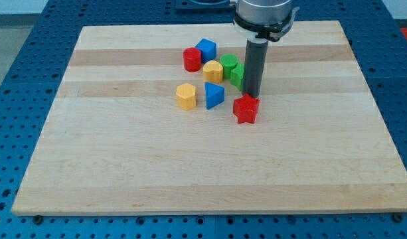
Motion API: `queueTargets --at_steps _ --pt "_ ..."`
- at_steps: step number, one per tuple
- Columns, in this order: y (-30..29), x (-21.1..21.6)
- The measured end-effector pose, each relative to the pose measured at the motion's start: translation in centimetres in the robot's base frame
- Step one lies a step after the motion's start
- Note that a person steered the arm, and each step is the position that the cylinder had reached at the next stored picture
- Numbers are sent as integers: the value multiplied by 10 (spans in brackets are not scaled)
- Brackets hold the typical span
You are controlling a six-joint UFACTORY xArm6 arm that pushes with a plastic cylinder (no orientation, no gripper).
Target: Move the green star towards the bottom right side of the board
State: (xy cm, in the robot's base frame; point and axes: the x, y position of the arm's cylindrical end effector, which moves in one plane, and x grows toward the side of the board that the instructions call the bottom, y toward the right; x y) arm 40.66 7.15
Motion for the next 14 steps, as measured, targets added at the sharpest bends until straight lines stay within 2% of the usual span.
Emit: queueTargets --at_steps 1,2,3,4,5,6,7,8,9,12,14 --pt "43 3" --pt "78 -69" --pt "13 -157" --pt "-96 -194" --pt "-169 -200" --pt "-176 -200" --pt "-157 -197" --pt "-112 -168" --pt "-100 -153" --pt "10 -29" --pt "86 79"
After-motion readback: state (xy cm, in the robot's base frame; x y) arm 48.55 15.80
